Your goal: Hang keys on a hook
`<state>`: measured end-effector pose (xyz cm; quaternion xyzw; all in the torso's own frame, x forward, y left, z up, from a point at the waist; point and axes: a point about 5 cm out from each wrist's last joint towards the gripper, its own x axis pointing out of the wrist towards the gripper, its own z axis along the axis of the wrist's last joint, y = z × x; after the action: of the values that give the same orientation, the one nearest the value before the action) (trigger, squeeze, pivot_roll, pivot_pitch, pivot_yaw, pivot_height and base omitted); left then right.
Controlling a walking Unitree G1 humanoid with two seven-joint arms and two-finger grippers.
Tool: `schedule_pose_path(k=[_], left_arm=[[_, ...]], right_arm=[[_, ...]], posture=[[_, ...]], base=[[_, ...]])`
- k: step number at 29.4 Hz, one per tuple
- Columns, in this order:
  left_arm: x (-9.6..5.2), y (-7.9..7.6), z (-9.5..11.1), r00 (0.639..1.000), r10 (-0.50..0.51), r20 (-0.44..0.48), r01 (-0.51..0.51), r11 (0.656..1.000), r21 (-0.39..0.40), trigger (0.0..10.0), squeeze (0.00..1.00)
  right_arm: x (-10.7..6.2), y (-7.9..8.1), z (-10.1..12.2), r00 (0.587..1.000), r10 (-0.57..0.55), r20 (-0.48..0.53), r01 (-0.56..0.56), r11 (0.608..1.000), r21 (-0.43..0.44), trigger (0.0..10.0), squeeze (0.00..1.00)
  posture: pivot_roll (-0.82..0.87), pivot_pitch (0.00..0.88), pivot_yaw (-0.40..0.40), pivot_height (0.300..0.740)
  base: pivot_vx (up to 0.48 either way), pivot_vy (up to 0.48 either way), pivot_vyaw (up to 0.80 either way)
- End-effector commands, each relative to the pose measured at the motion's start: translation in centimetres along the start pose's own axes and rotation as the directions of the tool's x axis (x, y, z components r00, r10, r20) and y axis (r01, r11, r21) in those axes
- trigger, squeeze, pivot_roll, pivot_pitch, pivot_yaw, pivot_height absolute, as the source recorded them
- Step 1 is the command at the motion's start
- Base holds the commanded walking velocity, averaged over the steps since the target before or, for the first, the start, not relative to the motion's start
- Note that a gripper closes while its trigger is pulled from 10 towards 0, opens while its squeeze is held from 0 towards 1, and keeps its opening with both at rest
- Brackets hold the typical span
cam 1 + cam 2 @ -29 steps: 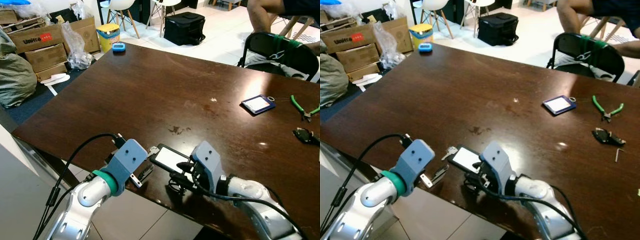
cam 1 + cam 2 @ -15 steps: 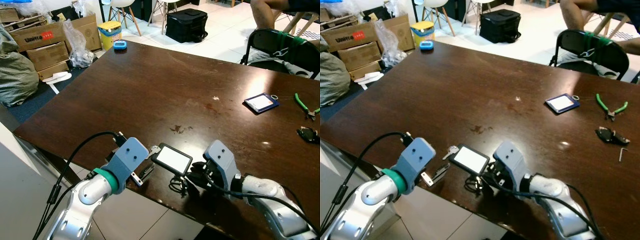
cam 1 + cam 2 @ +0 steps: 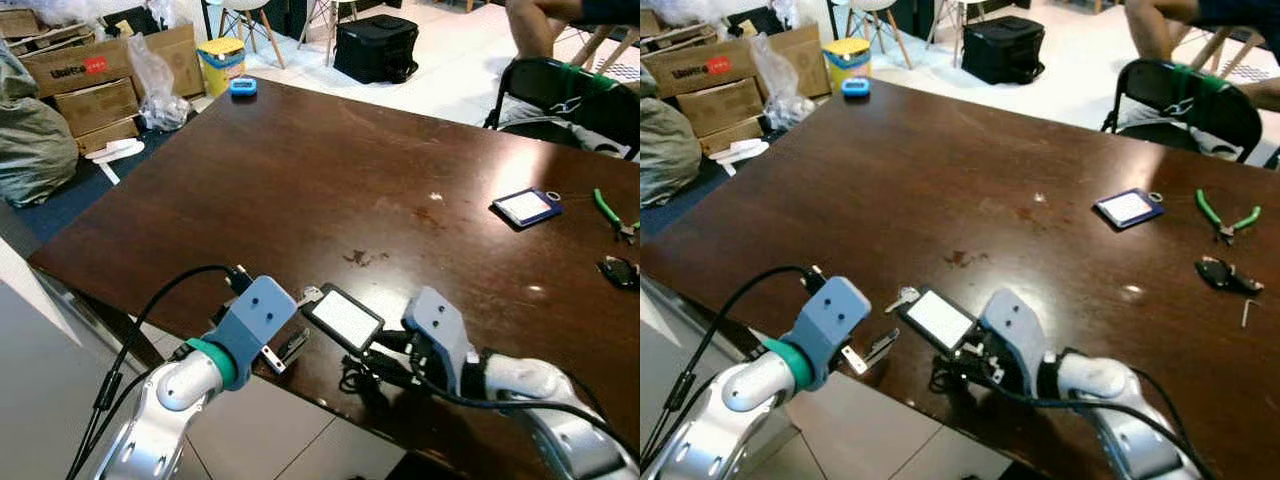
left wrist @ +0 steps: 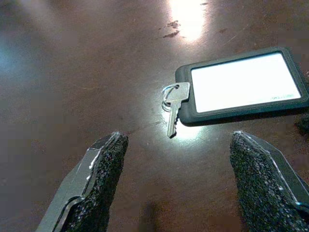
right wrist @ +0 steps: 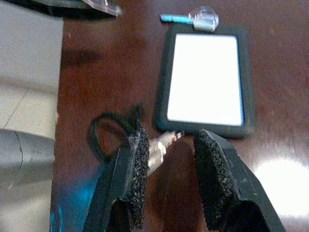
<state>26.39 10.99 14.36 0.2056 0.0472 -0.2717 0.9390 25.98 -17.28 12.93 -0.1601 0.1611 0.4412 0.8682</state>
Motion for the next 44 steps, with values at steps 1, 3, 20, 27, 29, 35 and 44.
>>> schedule_pose_path(k=[1, 3, 20, 27, 29, 35, 44], left_arm=[[-0.1, -0.4, -0.4, 1.000, -0.017, -0.020, 0.017, 1.000, 0.000, 10.0, 0.00], [-0.1, -0.4, -0.4, 1.000, -0.017, -0.020, 0.017, 1.000, 0.000, 10.0, 0.00], [-0.3, -0.3, -0.3, 1.000, -0.016, -0.023, 0.016, 1.000, 0.000, 10.0, 0.00], [-0.2, -0.3, -0.3, 1.000, -0.016, -0.023, 0.016, 1.000, 0.000, 10.0, 0.00], [-0.2, -0.3, -0.3, 1.000, -0.017, -0.023, 0.017, 1.000, 0.001, 10.0, 0.00], [-0.2, -0.4, -0.3, 1.000, -0.020, -0.023, 0.020, 1.000, 0.001, 10.0, 0.00], [0.0, -0.3, -0.2, 1.000, -0.019, -0.021, 0.019, 1.000, 0.003, 10.0, 0.00]], right_arm=[[-0.4, 0.1, -0.2, 1.000, -0.002, 0.001, 0.002, 1.000, 0.004, 10.0, 0.00], [-0.4, 0.1, -0.2, 1.000, -0.002, 0.001, 0.002, 1.000, 0.004, 10.0, 0.00], [1.1, 1.8, -0.4, 0.989, 0.133, -0.067, -0.138, 0.988, -0.067, 10.0, 0.00], [1.1, 1.7, -0.6, 0.991, 0.117, -0.072, -0.122, 0.990, -0.067, 10.0, 0.00], [1.1, 1.6, -0.5, 0.992, 0.106, -0.069, -0.111, 0.992, -0.066, 10.0, 0.00], [1.2, 1.0, -0.2, 0.997, 0.068, -0.045, -0.071, 0.995, -0.068, 0.0, 0.00], [1.6, 0.3, 1.0, 0.999, 0.010, 0.043, -0.008, 0.999, -0.050, 0.0, 0.00]], posture=[[-0.15, 0.112, 0.111, 0.740], [-0.15, 0.112, 0.111, 0.740], [-0.13, 0.117, 0.109, 0.740], [-0.13, 0.118, 0.110, 0.740], [-0.13, 0.117, 0.110, 0.740], [-0.13, 0.116, 0.111, 0.740], [-0.13, 0.104, 0.110, 0.740]], base=[[0.000, 0.000, 0.00], [0.000, 0.000, 0.00], [0.000, 0.000, 0.00], [0.000, 0.000, 0.00], [0.000, 0.000, 0.00], [0.000, 0.000, 0.00], [0.000, 0.000, 0.00]])
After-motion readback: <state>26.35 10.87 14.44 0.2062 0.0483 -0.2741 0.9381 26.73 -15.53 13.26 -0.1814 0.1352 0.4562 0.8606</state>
